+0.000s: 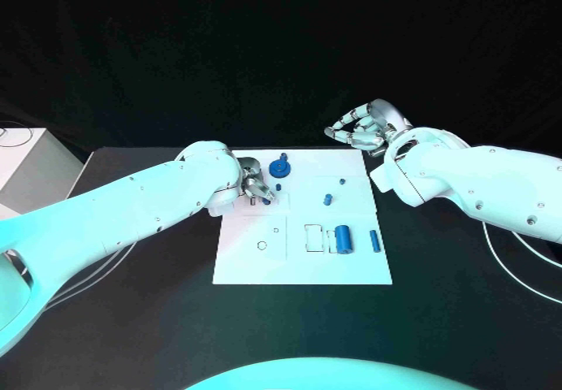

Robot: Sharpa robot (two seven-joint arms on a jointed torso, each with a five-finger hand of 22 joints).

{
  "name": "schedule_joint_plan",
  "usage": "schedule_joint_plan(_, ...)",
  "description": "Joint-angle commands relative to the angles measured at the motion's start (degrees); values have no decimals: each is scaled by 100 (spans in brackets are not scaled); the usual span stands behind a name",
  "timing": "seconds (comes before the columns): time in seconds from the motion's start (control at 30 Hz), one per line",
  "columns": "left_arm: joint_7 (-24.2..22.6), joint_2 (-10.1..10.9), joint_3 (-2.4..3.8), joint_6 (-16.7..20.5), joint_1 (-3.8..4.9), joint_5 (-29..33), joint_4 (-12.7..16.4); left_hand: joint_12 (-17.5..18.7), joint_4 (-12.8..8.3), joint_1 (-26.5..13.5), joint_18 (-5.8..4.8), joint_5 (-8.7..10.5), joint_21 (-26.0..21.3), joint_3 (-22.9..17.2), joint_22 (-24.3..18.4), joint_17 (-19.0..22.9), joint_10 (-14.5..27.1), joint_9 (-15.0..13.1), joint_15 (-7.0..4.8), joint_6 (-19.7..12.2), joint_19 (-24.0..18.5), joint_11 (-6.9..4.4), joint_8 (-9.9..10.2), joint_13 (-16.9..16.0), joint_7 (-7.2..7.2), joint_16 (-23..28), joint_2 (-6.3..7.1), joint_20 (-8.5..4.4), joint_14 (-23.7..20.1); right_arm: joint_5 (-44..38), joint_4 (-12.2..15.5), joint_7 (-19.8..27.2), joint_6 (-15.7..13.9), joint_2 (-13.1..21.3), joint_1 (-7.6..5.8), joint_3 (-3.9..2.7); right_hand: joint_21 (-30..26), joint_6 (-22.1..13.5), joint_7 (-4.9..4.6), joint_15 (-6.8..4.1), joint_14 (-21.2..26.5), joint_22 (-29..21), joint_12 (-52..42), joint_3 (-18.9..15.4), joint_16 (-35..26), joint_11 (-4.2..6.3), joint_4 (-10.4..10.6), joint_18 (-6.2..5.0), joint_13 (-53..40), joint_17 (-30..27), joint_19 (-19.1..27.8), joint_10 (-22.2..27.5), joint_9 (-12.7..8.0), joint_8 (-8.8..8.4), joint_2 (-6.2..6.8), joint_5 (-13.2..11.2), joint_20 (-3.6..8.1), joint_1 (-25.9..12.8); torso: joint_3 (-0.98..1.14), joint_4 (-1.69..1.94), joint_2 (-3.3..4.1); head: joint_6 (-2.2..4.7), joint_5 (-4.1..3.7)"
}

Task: Assemble the parts on the task board

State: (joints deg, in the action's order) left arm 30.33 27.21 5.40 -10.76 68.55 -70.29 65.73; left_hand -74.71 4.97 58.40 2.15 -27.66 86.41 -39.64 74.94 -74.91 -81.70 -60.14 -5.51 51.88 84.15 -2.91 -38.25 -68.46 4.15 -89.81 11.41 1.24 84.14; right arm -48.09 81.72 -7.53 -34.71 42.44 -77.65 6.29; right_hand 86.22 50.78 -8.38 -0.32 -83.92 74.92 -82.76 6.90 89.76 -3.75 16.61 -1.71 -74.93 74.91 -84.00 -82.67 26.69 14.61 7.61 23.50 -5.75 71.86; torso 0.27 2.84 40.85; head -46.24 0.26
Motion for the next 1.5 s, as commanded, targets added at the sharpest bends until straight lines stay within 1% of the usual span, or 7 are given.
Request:
schedule_joint_plan(0.03, 32, -20, -38, -207, -55, 62, -16, 7, 56, -42, -38, 66, 17, 165, 762, -1509, 1, -11, -42, 411, 113, -37, 45, -1, -373, -19, -26, -45, 586, -54, 12, 47, 38, 4, 2, -2, -20, -40, -9, -6, -608, 1240, 18, 35, 24, -5, 6, 72, -639, 1509, -432, 51, 5, 25, 7, 39, 26, -67, -1, 2, -3, 7, -1)
schedule_joint_plan(0.1, 31, -19, -38, -199, -55, 62, -19, 9, 107, -41, -38, 178, 17, 300, 764, -1509, 4, -23, -45, 425, 114, -41, 65, -4, -376, -19, -30, -48, 586, -54, 13, 48, 37, 5, 2, -2, -20, -40, -9, -6, -608, 1240, 18, 35, 24, -5, 6, 72, -639, 1509, -432, 51, 5, 25, 7, 39, 26, -67, -1, 1, -2, 7, -3)
schedule_joint_plan(0.13, 31, -19, -38, -194, -55, 60, -22, 8, 158, 11, -38, 664, 14, 421, 764, -1509, 7, -34, -50, 435, 114, -47, 102, -10, -382, -19, -77, -53, 586, -54, 13, 48, 37, 6, 2, -2, -20, -40, -9, -6, -608, 1240, 18, 35, 24, -5, 6, 72, -639, 1509, -432, 51, 5, 25, 7, 39, 26, -67, -1, 1, -3, 10, -6)
schedule_joint_plan(0.17, 31, -19, -38, -190, -55, 57, -24, 11, 189, 23, -39, 800, 14, 468, 767, -1509, 10, -38, -49, 441, 116, -44, 120, -10, -379, -19, -78, -53, 586, -53, 13, 49, 37, 6, 2, -2, -20, -40, -9, -6, -608, 1240, 18, 35, 24, -5, 6, 72, -639, 1509, -432, 51, 5, 25, 7, 39, 26, -67, 0, 1, -4, 13, -7)
schedule_joint_plan(0.43, 28, -20, -40, -166, -55, 1, -44, 9, 374, 51, -39, 1293, 11, 702, 771, -1509, 13, -73, -43, 487, 119, -35, 186, -23, -370, -19, -69, -52, 586, -51, 10, 54, 41, 7, 2, -2, -36, -44, -9, -6, -608, 1230, 21, 35, 24, -6, 6, 68, -635, 1509, -425, 55, 12, 25, 9, 40, 26, -72, -3, 6, -6, 23, -3)
schedule_joint_plan(1.27, 17, 265, -11, -43, -57, 74, 320, 53, 730, -29, -25, 1396, -24, 1205, 716, -1509, 47, -148, -33, 500, 82, -18, 242, 25, -350, -19, 72, -50, 586, -41, -7, 59, 46, 23, 14, -2, -40, -49, -10, -5, -608, 1228, 23, 35, 24, -6, 8, 67, -633, 1509, -423, 57, 20, 25, 8, 40, 26, -83, -9, 10, -15, 83, -15)
schedule_joint_plan(1.5, 7, 368, 76, 74, -56, 141, 478, 77, 839, -20, -19, 1391, -38, 1335, 694, -1509, 79, -175, -23, 455, 67, -2, 264, 51, -331, -19, 85, -49, 586, -34, -20, 60, 50, 22, 34, -2, -40, -49, -10, -5, -608, 1228, 23, 35, 24, -6, 8, 67, -633, 1509, -423, 57, 20, 25, 8, 40, 26, -83, -6, 4, -13, 116, 8)
